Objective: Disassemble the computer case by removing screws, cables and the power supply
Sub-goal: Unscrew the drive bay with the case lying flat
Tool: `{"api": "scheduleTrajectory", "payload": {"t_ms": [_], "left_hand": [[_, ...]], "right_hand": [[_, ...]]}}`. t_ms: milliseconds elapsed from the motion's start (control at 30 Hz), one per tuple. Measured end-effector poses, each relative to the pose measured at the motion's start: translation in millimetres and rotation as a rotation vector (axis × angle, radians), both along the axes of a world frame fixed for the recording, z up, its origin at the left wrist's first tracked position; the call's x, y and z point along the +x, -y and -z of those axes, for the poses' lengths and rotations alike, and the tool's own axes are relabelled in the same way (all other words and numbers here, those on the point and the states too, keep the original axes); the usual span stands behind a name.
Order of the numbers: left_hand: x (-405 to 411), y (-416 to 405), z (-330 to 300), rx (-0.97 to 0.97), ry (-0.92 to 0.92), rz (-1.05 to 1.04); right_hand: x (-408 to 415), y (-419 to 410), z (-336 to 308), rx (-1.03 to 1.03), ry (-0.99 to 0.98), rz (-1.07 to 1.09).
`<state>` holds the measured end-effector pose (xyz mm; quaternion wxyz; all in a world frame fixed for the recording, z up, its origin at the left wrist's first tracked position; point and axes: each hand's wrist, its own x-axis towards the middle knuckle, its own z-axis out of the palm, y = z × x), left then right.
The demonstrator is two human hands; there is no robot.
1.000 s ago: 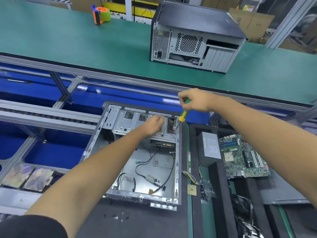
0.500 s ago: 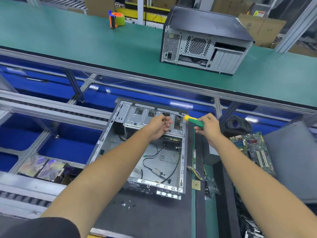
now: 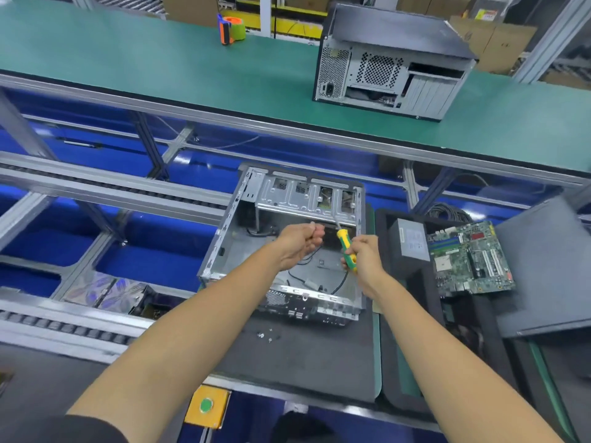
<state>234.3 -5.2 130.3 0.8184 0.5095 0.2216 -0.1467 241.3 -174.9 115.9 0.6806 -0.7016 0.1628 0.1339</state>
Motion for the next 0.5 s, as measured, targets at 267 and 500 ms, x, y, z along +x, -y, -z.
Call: {"api": "scheduleTrajectory", "payload": {"t_ms": [267, 500], "left_hand": [[-89.1, -15.2, 7.7, 0.057, 0.010, 0.279], [-142.2, -41.7, 30.7, -0.016, -0.025, 0.280]], "right_hand": [[-48.7, -29.3, 18.5, -0.173, 0.129, -0.123], [-61.8, -29.3, 25.6, -0.401, 0.266, -0.199]]}}
